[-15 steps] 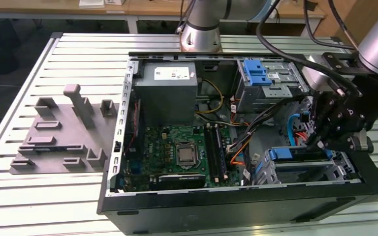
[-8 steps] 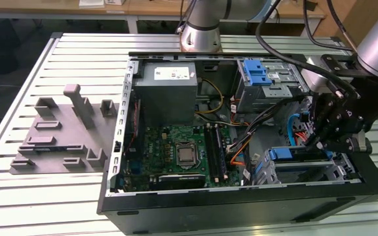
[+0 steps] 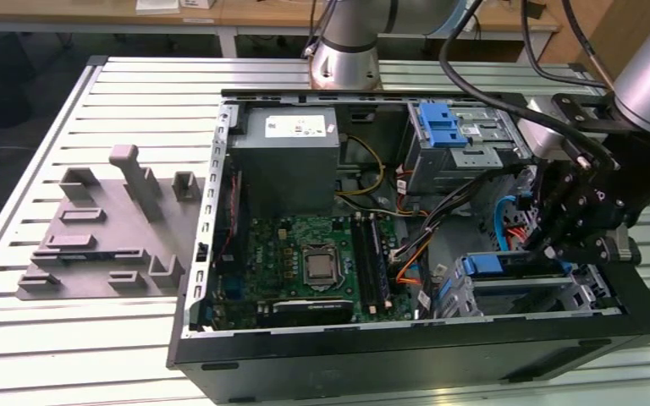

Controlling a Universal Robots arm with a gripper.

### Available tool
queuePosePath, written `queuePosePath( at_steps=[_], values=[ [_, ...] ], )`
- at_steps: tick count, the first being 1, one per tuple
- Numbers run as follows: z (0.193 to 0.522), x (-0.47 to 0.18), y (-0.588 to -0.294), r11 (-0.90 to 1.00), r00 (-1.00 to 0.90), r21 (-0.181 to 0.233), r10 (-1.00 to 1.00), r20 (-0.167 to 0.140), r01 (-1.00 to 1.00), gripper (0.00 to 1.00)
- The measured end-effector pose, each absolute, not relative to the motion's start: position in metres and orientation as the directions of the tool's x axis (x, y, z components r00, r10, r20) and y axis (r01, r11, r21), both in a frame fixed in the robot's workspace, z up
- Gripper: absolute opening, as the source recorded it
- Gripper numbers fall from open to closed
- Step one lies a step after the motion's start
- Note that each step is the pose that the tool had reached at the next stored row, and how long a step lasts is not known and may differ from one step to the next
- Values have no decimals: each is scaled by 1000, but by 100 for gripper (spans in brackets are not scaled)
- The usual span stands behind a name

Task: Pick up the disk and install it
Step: 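Insert the first disk wire, then insert the second disk wire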

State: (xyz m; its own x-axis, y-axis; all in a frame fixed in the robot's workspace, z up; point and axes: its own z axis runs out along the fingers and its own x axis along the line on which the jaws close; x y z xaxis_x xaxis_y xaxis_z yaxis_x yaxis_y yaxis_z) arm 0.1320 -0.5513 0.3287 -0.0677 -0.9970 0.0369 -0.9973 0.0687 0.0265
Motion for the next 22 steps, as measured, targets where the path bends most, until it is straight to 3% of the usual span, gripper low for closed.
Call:
queuePosePath(
  at_steps=[1, 8, 10, 13, 22],
  values=[
    [330, 132, -551, 69, -68, 26, -997, 37, -997, 24],
    [340, 132, -551, 69, -68, 26, -997, 37, -997, 24],
    [340, 132, -551, 69, -68, 26, -997, 37, -997, 22],
    [340, 132, -551, 69, -68, 26, -997, 37, -997, 11],
    [340, 132, -551, 69, -68, 26, -997, 35, -997, 11]
  ],
)
